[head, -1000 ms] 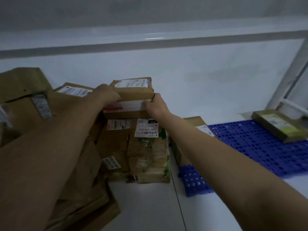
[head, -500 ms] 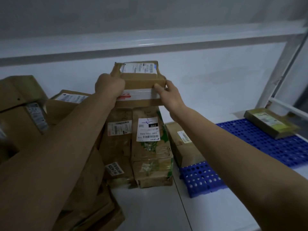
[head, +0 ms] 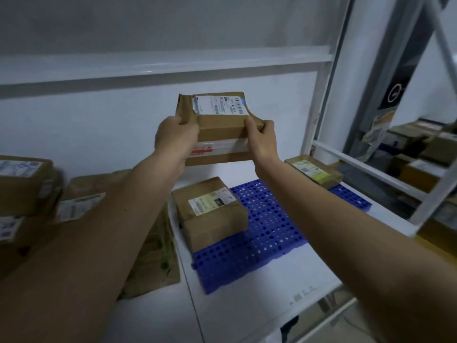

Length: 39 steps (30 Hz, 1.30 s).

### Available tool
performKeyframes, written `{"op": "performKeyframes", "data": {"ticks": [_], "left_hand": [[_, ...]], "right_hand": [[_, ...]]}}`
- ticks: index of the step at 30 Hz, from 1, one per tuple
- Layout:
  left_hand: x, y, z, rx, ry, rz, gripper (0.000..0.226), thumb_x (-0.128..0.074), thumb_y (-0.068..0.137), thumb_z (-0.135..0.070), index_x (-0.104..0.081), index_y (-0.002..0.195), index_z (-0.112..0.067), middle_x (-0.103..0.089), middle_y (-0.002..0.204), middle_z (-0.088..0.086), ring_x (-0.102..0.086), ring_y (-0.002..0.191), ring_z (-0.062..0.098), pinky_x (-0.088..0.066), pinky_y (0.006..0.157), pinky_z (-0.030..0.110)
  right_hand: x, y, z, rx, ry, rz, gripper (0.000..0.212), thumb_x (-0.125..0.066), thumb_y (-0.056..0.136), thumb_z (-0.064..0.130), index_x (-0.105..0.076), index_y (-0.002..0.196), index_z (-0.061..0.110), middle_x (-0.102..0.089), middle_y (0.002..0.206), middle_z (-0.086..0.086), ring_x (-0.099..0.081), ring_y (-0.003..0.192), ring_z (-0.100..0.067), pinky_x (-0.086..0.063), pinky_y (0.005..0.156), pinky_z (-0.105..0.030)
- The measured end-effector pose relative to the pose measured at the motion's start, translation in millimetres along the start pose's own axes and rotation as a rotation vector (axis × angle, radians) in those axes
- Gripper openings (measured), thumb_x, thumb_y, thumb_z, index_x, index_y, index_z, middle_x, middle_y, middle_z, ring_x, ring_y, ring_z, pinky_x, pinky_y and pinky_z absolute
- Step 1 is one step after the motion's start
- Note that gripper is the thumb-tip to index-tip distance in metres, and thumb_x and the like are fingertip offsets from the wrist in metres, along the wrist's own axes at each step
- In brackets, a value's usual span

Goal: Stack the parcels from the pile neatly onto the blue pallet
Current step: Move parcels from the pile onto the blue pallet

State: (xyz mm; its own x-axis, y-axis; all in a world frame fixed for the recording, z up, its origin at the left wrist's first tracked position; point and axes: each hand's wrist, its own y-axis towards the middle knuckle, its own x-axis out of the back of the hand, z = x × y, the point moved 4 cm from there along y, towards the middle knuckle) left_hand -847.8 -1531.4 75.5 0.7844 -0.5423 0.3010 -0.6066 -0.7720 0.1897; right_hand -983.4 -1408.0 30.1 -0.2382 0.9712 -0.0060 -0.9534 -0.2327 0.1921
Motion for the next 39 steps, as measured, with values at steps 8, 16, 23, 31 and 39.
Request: {"op": "performKeyframes", "data": {"ticks": [8, 16, 23, 31, 39], "left_hand": [[-156.0, -49.7, 12.1, 0.252, -0.143, 0.195, 0.010, -0.054, 0.081, -0.010, -0.063, 0.079, -0.009, -0.070, 0.083, 0.011, -0.068, 0.073, 0.023, -0.059, 0.070, 0.033], [-295.6, -80.6, 28.3, 0.449, -0.088, 0.296, 0.022, -0.060, 0.086, -0.002, -0.064, 0.106, 0.005, -0.069, 0.102, 0.020, -0.067, 0.095, 0.031, -0.055, 0.086, 0.047], [-372.1, -108.7, 35.4, 0.534, -0.066, 0.379, 0.028, -0.058, 0.092, -0.003, -0.057, 0.116, 0.009, -0.062, 0.119, 0.024, -0.060, 0.111, 0.034, -0.050, 0.094, 0.047], [-413.4, -111.3, 53.4, 0.534, -0.074, 0.319, 0.009, -0.059, 0.089, -0.001, -0.059, 0.085, -0.009, -0.066, 0.110, 0.018, -0.064, 0.102, 0.030, -0.054, 0.088, 0.043], [-420.9, -107.7, 61.5, 0.471, -0.162, 0.454, 0.046, -0.074, 0.078, -0.033, -0.059, 0.117, -0.014, -0.066, 0.117, 0.005, -0.065, 0.097, 0.014, -0.054, 0.080, 0.025]], "right_hand": [[160.3, 57.6, -55.4, -0.077, -0.161, -0.088, 0.027, -0.053, 0.086, 0.034, -0.043, 0.099, 0.013, -0.051, 0.088, -0.002, -0.051, 0.082, -0.020, -0.045, 0.070, -0.036], [289.6, 109.9, -120.1, -0.239, -0.248, -0.106, 0.024, -0.053, 0.087, 0.037, -0.043, 0.090, 0.015, -0.050, 0.082, -0.001, -0.045, 0.070, -0.014, -0.035, 0.059, -0.032], [356.3, 133.8, -166.1, -0.379, -0.322, -0.090, 0.030, -0.053, 0.088, 0.032, -0.045, 0.107, 0.010, -0.052, 0.104, -0.007, -0.050, 0.095, -0.024, -0.044, 0.084, -0.040], [378.5, 150.8, -200.4, -0.472, -0.283, -0.015, 0.016, -0.049, 0.090, 0.030, -0.043, 0.099, 0.018, -0.046, 0.085, 0.003, -0.046, 0.081, -0.017, -0.037, 0.078, -0.036], [392.6, 157.7, -225.2, -0.605, 0.016, -0.055, 0.044, -0.042, 0.087, 0.058, -0.061, 0.101, 0.021, -0.069, 0.086, 0.000, -0.061, 0.083, -0.015, -0.044, 0.082, -0.033]]}}
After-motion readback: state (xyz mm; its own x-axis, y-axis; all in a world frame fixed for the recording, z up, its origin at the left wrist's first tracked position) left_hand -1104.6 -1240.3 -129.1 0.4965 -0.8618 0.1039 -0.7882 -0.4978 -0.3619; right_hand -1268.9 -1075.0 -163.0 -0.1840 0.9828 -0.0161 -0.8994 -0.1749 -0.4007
